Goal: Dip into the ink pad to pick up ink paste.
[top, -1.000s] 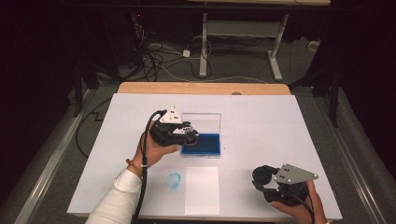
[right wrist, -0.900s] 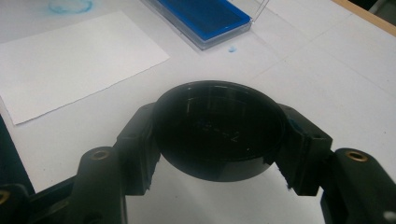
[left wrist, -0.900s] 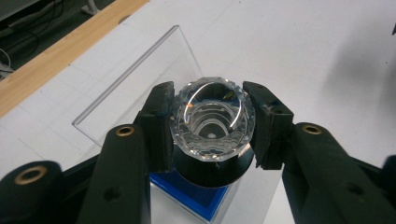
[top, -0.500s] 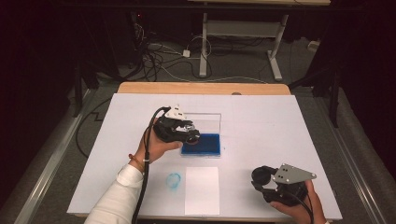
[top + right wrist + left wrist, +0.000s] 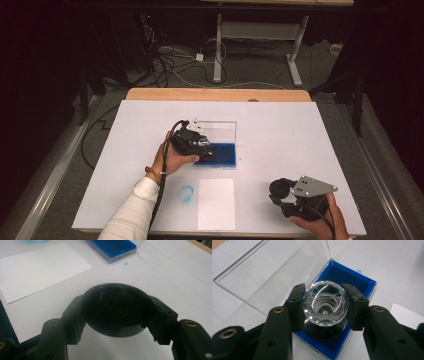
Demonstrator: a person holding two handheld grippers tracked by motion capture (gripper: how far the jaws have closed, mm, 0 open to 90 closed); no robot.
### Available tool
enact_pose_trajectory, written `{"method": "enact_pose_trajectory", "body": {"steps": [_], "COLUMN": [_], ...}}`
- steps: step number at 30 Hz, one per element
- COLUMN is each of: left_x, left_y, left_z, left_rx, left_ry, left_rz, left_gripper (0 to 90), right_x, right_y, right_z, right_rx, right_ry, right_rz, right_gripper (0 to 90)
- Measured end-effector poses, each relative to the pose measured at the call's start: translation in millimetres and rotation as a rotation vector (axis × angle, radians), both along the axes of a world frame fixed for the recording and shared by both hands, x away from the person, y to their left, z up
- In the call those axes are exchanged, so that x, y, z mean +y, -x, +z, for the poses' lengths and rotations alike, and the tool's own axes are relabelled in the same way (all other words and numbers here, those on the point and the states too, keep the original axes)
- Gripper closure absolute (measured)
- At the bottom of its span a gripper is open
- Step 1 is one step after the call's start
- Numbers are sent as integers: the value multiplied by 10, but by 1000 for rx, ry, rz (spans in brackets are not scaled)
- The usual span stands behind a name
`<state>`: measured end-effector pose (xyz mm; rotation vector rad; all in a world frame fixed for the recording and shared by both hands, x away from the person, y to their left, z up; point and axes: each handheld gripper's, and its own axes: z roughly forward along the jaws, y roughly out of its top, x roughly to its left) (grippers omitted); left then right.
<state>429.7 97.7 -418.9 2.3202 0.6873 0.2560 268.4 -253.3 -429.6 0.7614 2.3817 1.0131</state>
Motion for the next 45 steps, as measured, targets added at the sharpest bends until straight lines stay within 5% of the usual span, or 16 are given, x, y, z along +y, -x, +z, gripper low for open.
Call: {"method": "enact_pose_trajectory", "body": {"steps": [13, 23, 28, 33, 45], "left_x": [-13, 64, -84, -41, -108], "left_y": [-13, -66, 5, -10, 19], "left_z": [-73, -104, -81, -93, -80], "left_rx": [17, 49, -13, 3, -23], "left_ry": [-2, 47, -39, -15, -57], "left_rz": [-2, 9, -3, -5, -1], "left_gripper": [545, 544, 543, 543, 543], "right_x": [-1, 3, 8, 15, 26], "right_y": [-4, 9, 10, 10, 2], "right_z": [-9, -9, -10, -15, -22], "right_rx": [5, 3, 4, 7, 9], "right_ry": [4, 10, 11, 12, 14], "right_rz": [-2, -1, -1, -2, 2], "right_gripper": [387, 387, 387, 387, 387]}}
